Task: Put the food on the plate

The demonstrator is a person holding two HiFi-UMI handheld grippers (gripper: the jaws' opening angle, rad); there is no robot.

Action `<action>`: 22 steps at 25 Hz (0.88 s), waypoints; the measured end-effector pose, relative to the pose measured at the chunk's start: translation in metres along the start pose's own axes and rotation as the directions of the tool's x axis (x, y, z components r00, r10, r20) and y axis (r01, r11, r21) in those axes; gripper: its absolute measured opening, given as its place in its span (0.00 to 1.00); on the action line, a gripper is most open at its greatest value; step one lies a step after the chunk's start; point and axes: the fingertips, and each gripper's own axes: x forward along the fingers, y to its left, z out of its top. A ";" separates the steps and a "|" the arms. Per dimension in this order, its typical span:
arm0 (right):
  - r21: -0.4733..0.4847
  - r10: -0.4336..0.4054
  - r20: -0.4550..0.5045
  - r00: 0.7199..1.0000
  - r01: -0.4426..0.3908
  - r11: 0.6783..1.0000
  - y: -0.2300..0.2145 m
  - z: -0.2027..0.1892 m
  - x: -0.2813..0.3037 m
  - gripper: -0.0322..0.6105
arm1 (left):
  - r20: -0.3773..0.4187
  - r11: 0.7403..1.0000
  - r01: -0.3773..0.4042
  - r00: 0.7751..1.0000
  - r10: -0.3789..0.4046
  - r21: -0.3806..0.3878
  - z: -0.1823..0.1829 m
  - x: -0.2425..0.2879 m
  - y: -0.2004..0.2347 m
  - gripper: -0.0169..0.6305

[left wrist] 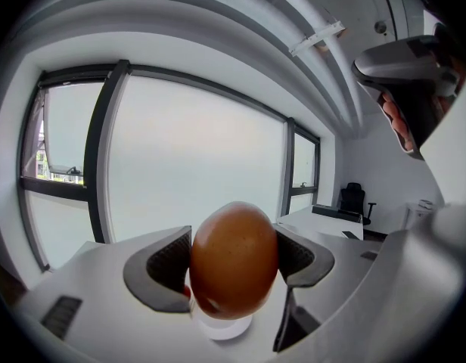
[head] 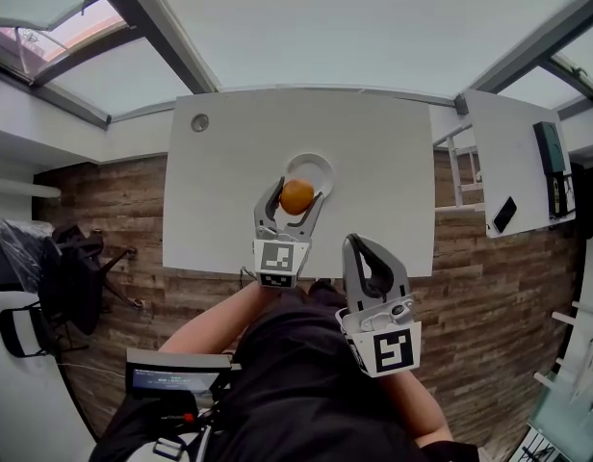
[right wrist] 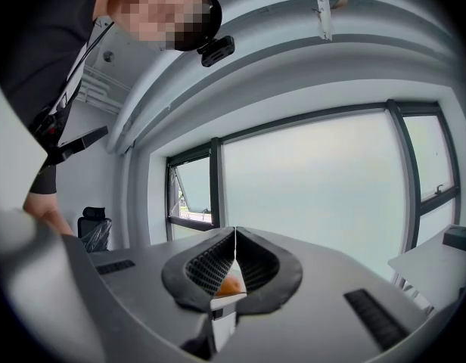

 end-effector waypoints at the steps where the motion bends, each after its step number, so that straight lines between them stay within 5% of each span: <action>1: 0.002 -0.006 -0.004 1.000 0.006 1.000 -0.001 -0.001 0.000 0.06 | -0.009 1.000 0.004 1.000 -0.004 0.007 -0.003 0.001 0.000 0.51; 11: 0.009 -0.034 -0.023 0.999 0.034 0.999 -0.007 -0.010 -0.001 0.06 | -0.118 0.999 0.018 0.993 -0.013 0.037 -0.054 0.029 0.008 0.51; 22: 0.003 -0.077 -0.061 0.995 0.078 0.997 -0.019 -0.023 -0.003 0.06 | -0.139 0.999 0.030 0.990 -0.024 0.044 -0.067 0.046 0.015 0.51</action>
